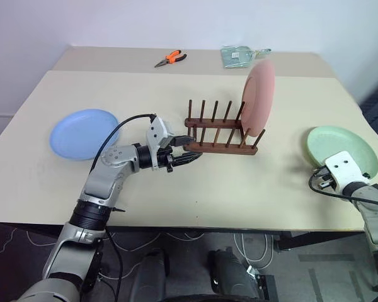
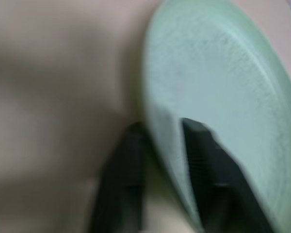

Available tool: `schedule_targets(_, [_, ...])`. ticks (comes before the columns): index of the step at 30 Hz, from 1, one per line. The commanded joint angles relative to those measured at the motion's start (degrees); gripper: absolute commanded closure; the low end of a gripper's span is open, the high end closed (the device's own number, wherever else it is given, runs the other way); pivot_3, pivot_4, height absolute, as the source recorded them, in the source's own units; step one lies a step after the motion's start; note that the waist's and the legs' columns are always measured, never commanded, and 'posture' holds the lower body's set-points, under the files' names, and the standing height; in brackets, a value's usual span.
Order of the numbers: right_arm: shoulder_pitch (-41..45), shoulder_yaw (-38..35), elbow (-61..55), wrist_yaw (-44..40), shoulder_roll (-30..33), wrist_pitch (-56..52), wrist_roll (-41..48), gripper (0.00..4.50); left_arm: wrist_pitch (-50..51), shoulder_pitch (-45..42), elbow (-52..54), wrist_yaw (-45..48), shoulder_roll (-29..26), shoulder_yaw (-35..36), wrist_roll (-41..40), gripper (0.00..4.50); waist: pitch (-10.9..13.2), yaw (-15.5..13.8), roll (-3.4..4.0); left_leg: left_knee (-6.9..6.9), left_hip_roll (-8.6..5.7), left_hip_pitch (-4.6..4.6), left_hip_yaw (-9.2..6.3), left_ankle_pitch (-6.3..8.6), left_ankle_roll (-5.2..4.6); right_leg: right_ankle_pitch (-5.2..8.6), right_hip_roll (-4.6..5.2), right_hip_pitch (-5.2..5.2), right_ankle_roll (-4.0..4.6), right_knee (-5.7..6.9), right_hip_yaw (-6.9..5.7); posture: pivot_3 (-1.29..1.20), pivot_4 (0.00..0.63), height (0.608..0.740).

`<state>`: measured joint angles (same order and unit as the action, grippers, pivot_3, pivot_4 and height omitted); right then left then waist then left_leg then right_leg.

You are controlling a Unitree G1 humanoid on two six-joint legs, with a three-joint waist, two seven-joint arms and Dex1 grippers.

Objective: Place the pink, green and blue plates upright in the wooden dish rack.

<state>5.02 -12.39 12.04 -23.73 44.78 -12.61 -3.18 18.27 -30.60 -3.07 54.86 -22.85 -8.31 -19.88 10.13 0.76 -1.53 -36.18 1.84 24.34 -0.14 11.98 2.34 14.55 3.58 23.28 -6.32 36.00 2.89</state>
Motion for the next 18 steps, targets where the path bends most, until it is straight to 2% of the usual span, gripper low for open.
schedule_targets(1, [-0.18, -2.09, -2.24, 1.53, 1.95, 2.17, -1.26, 4.44, -0.58, 0.41, 2.10, -0.22, -0.56, 1.10, -0.07, 1.86, 0.00, 0.02, 0.00, 0.00, 0.00, 0.00, 0.00, 0.00, 0.00, 0.00, 0.00, 0.00, 0.00, 0.00, 0.00, 0.00, 0.150, 0.726])
schedule_targets(3, [-0.81, -2.59, -5.03, 2.79, 3.02, 3.67, -2.89, 4.44, -0.94, 0.40, 1.53, -0.44, -0.87, 1.45, 0.22, 1.86, 0.00, 0.02, 0.01, 0.01, 0.00, -0.01, -0.01, 0.00, 0.00, 0.00, 0.00, 0.01, 0.00, 0.01, 0.00, 0.00, 0.150, 0.726])
schedule_targets(7, [2.13, -7.01, -17.73, 6.52, 3.90, 5.17, -4.32, 4.44, -4.14, -0.25, -1.60, -2.55, -0.94, 3.19, 1.78, 1.86, 0.05, 0.42, 0.23, 0.01, 0.00, -0.01, 0.06, 0.00, 0.00, -0.01, -0.01, 0.08, -0.01, 0.06, 0.07, 0.00, 0.150, 0.726])
schedule_targets(10, [8.21, -8.96, -27.09, 6.63, 2.18, 2.95, -0.45, 4.44, -7.18, -1.17, -4.93, -4.83, -0.78, 4.45, 3.21, 1.86, 0.05, 0.42, 0.24, 0.02, 0.02, -0.04, 0.02, 0.00, 0.00, -0.01, -0.06, 0.08, -0.01, 0.10, 0.06, 0.00, 0.150, 0.726])
schedule_targets(14, [25.56, -7.47, -41.07, 3.28, -2.27, -6.59, 19.24, 4.44, -10.87, -2.31, -9.60, -6.12, -0.88, 5.76, 4.55, 1.86, 0.13, 0.30, 0.34, 0.02, 0.03, -0.02, 0.03, 0.00, 0.00, -0.03, -0.05, 0.12, -0.03, 0.12, 0.07, 0.00, 0.150, 0.726])
schedule_targets(15, [27.39, -6.84, -42.83, 2.51, -3.23, -9.35, 22.90, 4.44, -11.22, -2.53, -10.16, -6.07, -0.82, 5.87, 4.59, 1.86, 0.10, 0.11, 0.24, 0.04, 0.03, -0.01, -0.04, 0.00, 0.00, -0.03, -0.06, 0.11, -0.05, 0.12, 0.03, 0.00, 0.150, 0.726])
schedule_targets(18, [33.76, -4.08, -48.62, 4.35, -9.59, -19.21, 41.16, 4.44, -12.05, -2.86, -11.31, -5.83, -0.91, 6.20, 4.67, 1.86, -0.03, -0.40, -0.03, 0.08, 0.11, 0.03, -0.24, 0.04, -0.07, -0.11, -0.05, -0.03, -0.20, 0.07, -0.24, 0.00, 0.150, 0.726])
